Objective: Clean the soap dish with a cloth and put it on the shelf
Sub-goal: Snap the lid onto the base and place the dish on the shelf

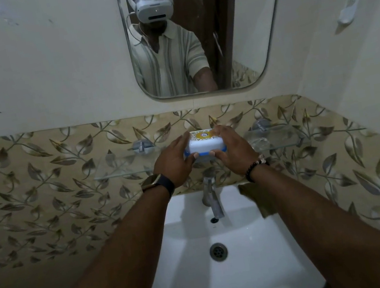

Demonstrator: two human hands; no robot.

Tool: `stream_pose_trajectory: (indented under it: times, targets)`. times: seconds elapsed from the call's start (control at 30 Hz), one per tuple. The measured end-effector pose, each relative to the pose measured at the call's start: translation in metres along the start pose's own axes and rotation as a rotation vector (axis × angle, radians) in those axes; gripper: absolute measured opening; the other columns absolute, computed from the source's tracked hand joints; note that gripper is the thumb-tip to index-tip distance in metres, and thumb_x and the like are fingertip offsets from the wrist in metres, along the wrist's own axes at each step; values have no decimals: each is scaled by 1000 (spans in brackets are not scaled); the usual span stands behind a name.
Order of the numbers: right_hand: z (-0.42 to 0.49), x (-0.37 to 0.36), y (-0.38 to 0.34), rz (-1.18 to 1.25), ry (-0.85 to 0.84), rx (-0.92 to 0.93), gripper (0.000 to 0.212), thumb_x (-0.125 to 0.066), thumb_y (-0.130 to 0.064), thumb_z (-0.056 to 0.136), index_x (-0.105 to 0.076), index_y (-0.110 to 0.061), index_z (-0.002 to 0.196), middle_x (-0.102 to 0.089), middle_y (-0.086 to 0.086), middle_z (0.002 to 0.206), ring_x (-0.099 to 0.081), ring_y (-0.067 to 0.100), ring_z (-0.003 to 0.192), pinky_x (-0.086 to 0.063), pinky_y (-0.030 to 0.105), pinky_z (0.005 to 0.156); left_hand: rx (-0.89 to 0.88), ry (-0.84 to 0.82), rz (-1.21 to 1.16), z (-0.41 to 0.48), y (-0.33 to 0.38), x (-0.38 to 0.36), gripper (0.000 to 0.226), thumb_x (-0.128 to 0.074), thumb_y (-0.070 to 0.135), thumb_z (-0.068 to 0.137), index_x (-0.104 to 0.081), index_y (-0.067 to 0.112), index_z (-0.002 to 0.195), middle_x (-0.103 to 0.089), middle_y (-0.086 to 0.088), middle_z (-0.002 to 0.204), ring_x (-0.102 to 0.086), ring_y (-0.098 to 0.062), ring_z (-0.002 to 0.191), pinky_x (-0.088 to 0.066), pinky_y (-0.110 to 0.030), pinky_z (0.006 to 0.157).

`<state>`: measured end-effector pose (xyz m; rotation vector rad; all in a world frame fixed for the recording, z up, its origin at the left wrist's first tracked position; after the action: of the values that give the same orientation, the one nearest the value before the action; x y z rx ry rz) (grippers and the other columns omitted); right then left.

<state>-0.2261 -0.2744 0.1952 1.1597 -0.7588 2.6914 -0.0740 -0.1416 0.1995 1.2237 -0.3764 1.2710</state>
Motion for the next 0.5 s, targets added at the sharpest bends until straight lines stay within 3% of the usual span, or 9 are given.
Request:
stream_pose_trajectory:
  times: [0.17, 0.3, 0.4, 0.5]
  targets:
    - [-15, 10, 0, -4, 79, 34, 73, -80, -25, 79, -41, -13, 141, -43, 10, 142, -42, 21, 132, -44, 31, 107, -6, 155, 96, -16, 6, -8, 72, -53, 49, 97, -29, 15, 156, -37, -15, 159, -40, -34, 142, -32, -49, 117]
    - [-61, 15, 6, -50, 255, 67, 64, -70, -34, 86, -42, -12, 140, -41, 11, 142, -38, 18, 136, -30, 24, 115, -136, 241, 180, -53, 32, -47, 63, -35, 50, 101, -29, 21, 157, -24, -12, 166, -20, -32, 153, -11, -57, 122]
    - [-105, 9, 20, -128, 228, 144, 61, -66, -37, 89, -44, -11, 140, -42, 15, 141, -42, 30, 135, -39, 41, 112, -338, 235, 143, -83, 51, -81, 59, -29, 49, 103, -38, 20, 153, -31, -9, 164, -23, -30, 152, -15, -51, 121]
    - [-139, 9, 36, -162, 173, 119, 61, -58, -44, 95, -38, -16, 145, -40, 11, 147, -40, 26, 138, -41, 39, 110, -482, 184, 110, -99, 58, -109, 53, -38, 45, 104, -43, 20, 151, -39, -6, 160, -33, -27, 149, -30, -49, 114]
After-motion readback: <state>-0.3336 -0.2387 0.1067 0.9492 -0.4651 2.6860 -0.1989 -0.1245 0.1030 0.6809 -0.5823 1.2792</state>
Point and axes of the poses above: each hand's wrist, its own z-axis towards the middle knuckle, its own x-axis out of the back of the hand, y = z × x, the point moved 2 cm from there along z, towards the middle knuckle
